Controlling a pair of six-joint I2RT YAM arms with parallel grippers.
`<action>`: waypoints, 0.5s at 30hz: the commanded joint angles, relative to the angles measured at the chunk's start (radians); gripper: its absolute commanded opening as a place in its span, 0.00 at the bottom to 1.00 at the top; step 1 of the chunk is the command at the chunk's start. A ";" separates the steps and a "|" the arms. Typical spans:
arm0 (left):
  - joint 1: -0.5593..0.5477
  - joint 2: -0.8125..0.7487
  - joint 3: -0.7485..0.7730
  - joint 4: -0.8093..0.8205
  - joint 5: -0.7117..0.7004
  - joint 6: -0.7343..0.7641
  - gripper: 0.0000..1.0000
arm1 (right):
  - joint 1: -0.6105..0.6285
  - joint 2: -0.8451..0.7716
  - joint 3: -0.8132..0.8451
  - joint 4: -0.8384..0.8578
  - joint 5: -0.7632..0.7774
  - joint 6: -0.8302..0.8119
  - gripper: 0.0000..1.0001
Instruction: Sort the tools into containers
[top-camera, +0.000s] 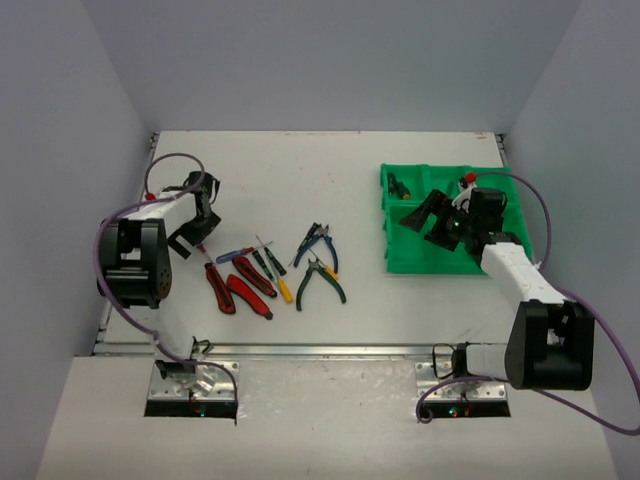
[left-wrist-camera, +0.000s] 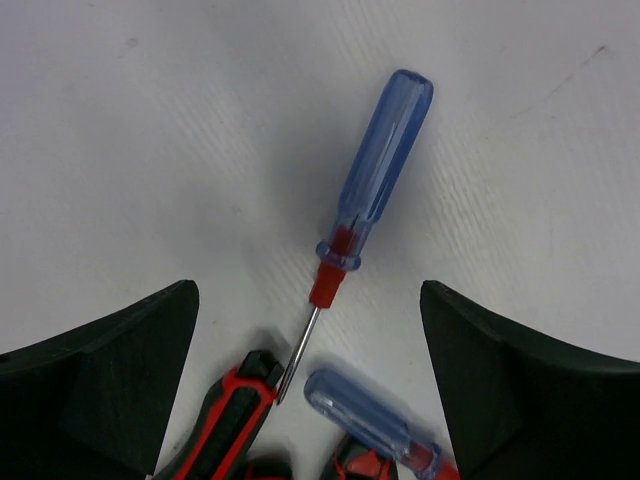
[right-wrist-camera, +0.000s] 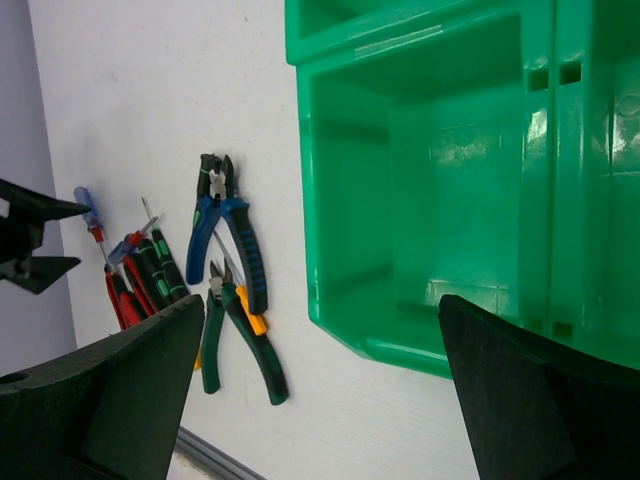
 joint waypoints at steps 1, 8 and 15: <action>0.034 0.103 0.046 0.066 0.087 0.068 0.89 | -0.005 -0.029 0.020 0.066 -0.030 -0.007 0.99; 0.035 0.151 -0.001 0.170 0.149 0.089 0.46 | -0.005 -0.042 0.001 0.089 -0.048 0.007 0.99; 0.065 0.162 -0.059 0.228 0.207 0.079 0.00 | -0.005 -0.059 -0.021 0.135 -0.106 0.031 0.99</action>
